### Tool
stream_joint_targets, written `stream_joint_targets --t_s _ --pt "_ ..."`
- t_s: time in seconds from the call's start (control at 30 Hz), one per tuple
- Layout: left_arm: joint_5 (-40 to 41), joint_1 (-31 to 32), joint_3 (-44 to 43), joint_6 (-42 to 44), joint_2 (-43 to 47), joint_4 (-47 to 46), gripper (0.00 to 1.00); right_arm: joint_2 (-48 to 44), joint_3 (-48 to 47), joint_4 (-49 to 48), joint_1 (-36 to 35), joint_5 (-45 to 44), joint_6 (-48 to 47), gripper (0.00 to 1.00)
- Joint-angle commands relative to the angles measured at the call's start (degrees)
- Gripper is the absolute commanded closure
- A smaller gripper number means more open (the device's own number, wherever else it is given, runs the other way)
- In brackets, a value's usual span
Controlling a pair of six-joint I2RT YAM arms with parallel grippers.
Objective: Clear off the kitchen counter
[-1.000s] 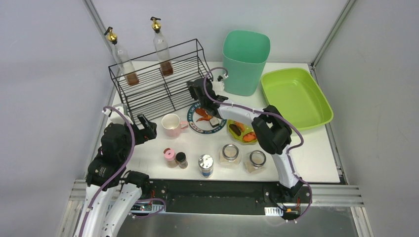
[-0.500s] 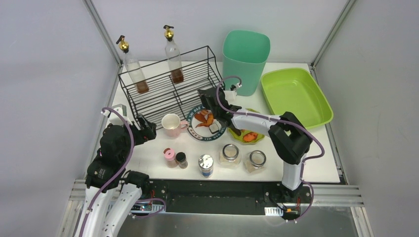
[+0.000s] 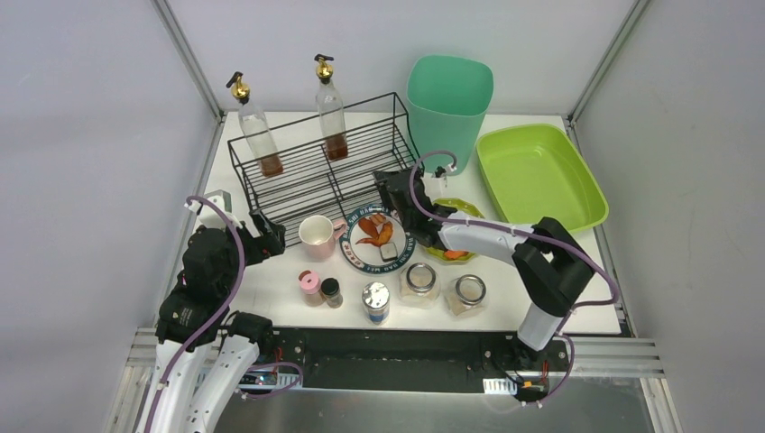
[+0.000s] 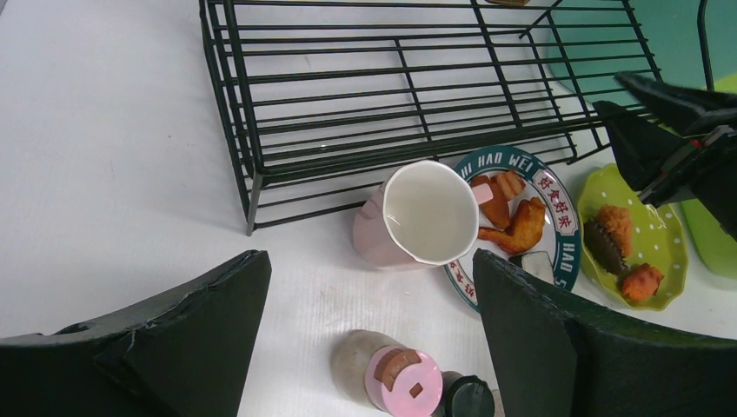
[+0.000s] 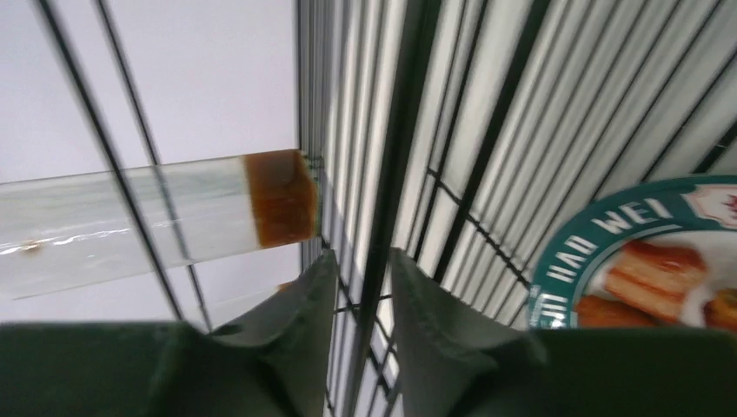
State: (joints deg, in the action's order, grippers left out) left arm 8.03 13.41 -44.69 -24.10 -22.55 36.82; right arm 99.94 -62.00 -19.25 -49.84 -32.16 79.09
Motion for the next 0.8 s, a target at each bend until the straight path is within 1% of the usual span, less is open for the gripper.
stream_joint_targets --t_s 0.0,0.07,0.17,0.23,0.3,0.43,0.5,0.63,0.77 --pt "0.30 -0.57 -0.74 -0.45 -0.87 0.27 0.10 -3.95 1.62 5.28 -0.84 -1.30 -4.33 0.54" --pt "-0.13 -0.52 -0.96 -0.13 -1.29 0.19 0.09 -4.60 1.81 5.39 -0.87 -0.38 -6.00 0.40" --pt "-2.33 -0.49 -1.45 0.35 -1.88 0.07 0.05 -6.38 1.76 5.54 -0.65 1.07 -9.87 0.25" --pt "-5.17 -0.43 -2.05 0.86 -2.46 0.01 0.04 -7.69 1.53 6.90 -0.37 2.70 -12.42 0.19" --pt "-7.81 -0.48 -2.82 0.27 -2.95 0.09 0.04 -9.29 1.72 8.24 -0.24 4.62 -15.29 0.17" --pt "-16.23 -0.49 -4.87 -1.72 -4.57 1.08 0.05 -14.01 3.06 12.88 -0.24 7.76 -21.09 0.15" --pt "-19.58 -0.45 -5.74 -2.11 -5.16 2.01 0.02 -16.94 4.08 15.60 -0.20 9.83 -25.11 0.14" --pt "-25.63 -0.49 -6.96 -2.90 -5.81 3.48 0.01 -22.75 2.51 27.26 -0.82 14.64 -35.86 0.14" --pt "-31.55 -0.49 -8.42 -2.35 -7.75 5.54 0.01 -27.94 2.08 35.55 -2.95 19.87 -47.05 0.12"
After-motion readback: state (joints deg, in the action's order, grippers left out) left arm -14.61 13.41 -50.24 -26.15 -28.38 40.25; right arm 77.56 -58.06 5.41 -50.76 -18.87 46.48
